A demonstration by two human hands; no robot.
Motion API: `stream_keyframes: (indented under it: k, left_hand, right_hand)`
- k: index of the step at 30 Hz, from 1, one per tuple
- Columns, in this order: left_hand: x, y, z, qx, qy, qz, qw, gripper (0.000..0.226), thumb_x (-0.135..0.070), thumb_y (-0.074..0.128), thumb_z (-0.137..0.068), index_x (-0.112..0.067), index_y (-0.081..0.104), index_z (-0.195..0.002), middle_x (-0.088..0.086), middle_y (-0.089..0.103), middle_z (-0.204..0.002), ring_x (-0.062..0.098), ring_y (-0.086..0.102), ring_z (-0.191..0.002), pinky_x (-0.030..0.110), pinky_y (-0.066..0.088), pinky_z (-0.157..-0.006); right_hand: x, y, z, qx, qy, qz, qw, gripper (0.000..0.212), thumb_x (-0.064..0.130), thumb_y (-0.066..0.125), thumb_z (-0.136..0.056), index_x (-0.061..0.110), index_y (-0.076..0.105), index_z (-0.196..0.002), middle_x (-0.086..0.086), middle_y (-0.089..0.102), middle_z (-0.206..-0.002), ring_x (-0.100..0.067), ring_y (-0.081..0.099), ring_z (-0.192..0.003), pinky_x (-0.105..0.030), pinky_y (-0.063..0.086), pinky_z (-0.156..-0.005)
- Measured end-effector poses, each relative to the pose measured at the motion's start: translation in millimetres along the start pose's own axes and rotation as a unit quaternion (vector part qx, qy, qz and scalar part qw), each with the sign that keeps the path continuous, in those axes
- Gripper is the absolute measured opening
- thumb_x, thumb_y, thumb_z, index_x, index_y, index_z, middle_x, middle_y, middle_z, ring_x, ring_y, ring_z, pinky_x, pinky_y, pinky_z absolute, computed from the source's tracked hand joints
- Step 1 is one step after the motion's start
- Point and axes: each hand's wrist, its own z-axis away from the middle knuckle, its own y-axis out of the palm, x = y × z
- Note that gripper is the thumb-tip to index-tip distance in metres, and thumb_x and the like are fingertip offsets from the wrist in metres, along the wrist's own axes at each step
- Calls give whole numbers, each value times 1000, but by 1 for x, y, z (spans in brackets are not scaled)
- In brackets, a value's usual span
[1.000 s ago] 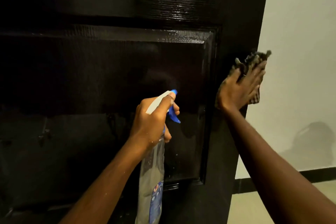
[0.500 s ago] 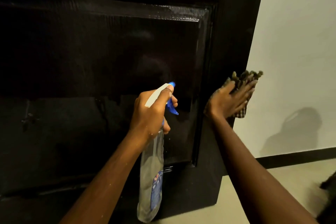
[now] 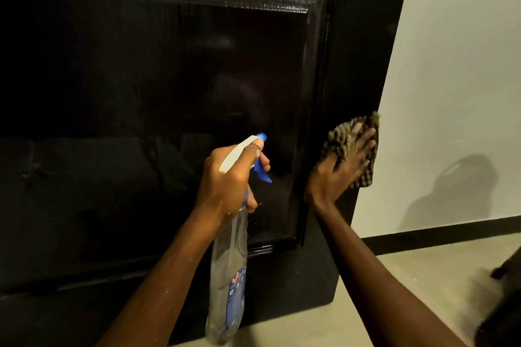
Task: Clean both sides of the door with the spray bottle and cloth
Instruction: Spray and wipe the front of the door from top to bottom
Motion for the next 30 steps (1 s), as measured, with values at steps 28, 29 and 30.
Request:
stream_keyframes:
  k: [28,29,30]
  left_hand:
    - [25,-88,54,-1,-40,-26,999,48,-45,46,-91,-4,65,-74,11,67,-68,27,51,-33,29,41,-39]
    - [27,-93,54,-6,-40,-23,999,49,-45,46,-92,-4,64,-74,15,68,-72,29,51,-33,29,41,-39]
    - [29,-99,55,-11,-42,-21,999,49,-45,46,-92,-3,64,-74,17,68,-74,29,51,-33,29,41,-40]
  right_hand:
    - [97,28,50,159,159,-226,948,66,39,40,-96,27,22,-159,-7,34,-162,-20,30,-149,-41,15,-126]
    - [99,37,53,167,90,-145,971,70,40,39,-95,33,7,-157,-6,13,-169,-20,7,-155,-39,-4,-125]
    - [101,43,58,156,28,-69,985,72,39,39,-95,32,1,-156,-5,-1,-170,-17,-7,-154,-35,-14,-121]
